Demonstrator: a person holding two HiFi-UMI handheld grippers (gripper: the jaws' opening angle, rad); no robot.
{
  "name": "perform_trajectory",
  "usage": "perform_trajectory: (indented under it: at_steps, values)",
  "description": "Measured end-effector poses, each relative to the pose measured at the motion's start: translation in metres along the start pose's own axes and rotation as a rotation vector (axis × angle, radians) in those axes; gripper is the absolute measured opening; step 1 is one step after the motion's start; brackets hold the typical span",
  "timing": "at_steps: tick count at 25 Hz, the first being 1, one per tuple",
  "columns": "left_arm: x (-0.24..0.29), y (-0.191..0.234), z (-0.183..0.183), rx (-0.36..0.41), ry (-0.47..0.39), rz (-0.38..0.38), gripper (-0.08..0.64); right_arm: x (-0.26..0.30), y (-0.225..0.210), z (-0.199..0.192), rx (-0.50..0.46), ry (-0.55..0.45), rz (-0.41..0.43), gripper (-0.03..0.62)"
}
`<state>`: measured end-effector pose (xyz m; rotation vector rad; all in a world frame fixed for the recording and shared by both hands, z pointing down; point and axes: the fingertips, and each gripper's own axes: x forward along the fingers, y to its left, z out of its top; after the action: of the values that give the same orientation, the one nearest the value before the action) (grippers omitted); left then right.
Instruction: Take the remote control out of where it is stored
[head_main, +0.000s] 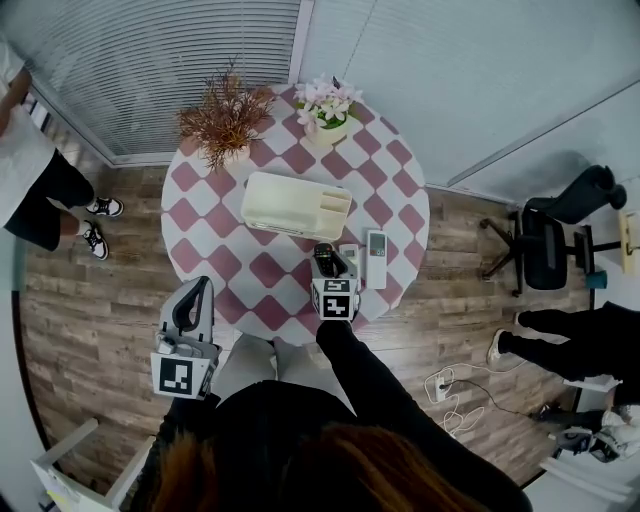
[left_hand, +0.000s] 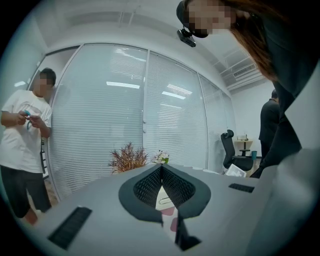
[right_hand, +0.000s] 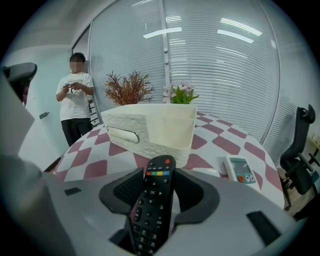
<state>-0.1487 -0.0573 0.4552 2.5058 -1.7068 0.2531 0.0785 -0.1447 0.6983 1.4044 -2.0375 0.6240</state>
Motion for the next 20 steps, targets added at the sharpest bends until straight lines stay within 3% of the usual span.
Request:
perform_trajectory:
  at_steps: [20]
  values:
    - [-0.0006, -0.0042, 0.0006, -0.016, -0.017, -0.003, 0.006, 0.0043, 0.0016, -0.0003, -0.057, 0.093, -0.001, 0.206]
